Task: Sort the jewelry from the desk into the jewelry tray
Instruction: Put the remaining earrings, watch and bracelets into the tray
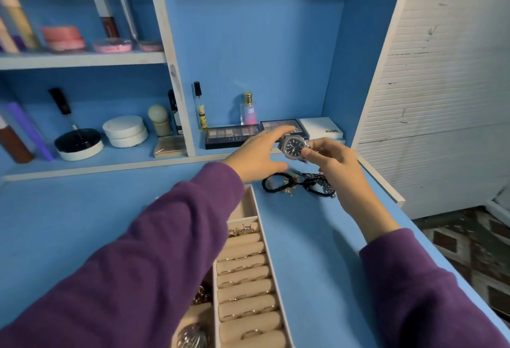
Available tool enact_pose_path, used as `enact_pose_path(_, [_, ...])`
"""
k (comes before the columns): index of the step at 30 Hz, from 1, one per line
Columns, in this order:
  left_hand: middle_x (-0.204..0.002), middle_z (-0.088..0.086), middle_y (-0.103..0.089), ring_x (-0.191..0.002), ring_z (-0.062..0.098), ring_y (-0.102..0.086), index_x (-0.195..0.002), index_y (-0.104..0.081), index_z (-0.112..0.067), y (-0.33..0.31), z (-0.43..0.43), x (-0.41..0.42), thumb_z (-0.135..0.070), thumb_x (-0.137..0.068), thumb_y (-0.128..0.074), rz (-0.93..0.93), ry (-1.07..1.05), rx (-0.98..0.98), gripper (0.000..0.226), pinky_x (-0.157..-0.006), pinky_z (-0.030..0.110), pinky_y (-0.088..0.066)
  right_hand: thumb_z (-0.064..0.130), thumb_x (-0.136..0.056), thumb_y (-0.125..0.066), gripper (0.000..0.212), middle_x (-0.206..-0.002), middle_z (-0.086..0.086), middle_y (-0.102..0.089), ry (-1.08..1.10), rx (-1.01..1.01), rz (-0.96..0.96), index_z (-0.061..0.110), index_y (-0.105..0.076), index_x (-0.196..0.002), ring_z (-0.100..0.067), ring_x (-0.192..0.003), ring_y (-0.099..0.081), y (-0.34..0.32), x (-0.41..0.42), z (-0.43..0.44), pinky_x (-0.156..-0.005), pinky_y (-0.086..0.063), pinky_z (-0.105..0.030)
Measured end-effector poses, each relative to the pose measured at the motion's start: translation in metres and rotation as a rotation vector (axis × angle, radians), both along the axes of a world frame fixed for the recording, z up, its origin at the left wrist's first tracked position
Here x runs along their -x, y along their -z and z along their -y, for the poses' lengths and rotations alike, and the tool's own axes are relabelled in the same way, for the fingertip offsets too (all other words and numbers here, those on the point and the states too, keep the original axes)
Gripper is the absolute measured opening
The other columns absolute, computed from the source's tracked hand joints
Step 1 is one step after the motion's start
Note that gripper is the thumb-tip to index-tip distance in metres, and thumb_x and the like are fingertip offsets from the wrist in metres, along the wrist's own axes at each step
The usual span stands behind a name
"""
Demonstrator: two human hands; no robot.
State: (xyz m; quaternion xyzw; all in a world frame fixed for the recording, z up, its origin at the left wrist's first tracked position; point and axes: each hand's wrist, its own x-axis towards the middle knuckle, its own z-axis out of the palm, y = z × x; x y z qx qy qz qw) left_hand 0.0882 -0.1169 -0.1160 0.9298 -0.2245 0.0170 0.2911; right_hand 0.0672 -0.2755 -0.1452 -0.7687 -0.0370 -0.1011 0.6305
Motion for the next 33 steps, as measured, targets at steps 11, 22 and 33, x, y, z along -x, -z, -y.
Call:
enact_pose_path(11, [-0.079,0.000,-0.069,-0.076,0.007,-0.062,-0.085,-0.067,-0.016,-0.022,-0.079,0.082,-0.015,-0.078,-0.067,-0.173,-0.097,0.538,0.007,-0.081,0.025,-0.049,0.030,-0.078,-0.058,0.030,-0.070,-0.006,-0.060,-0.523,-0.342,-0.200,0.002,-0.061,-0.087,-0.017,-0.066,-0.056,-0.026,0.028,-0.068,-0.070,-0.046,-0.028])
enact_pose_path(22, [-0.064,0.009,-0.067,-0.057,0.016,-0.066,-0.084,-0.060,-0.003,0.007,-0.117,0.084,-0.011,-0.090,-0.051,-0.584,-0.352,1.551,0.013,-0.055,0.025,-0.057,-0.006,-0.077,-0.064,0.048,-0.074,-0.004,-0.057,-0.666,-0.214,-0.190,0.017,-0.058,-0.119,-0.018,-0.072,-0.056,-0.016,0.035,-0.107,-0.076,-0.052,-0.029])
enact_pose_path(33, [-0.097,0.008,-0.071,-0.095,0.016,-0.068,-0.091,-0.061,-0.010,0.010,-0.126,0.090,-0.024,-0.083,-0.054,-0.667,-0.174,1.727,0.017,-0.085,0.031,-0.055,0.034,-0.070,-0.069,0.008,-0.075,-0.011,-0.055,-0.284,0.096,0.185,0.027,-0.072,-0.072,-0.010,-0.067,-0.052,-0.008,0.040,-0.110,-0.062,-0.044,-0.022])
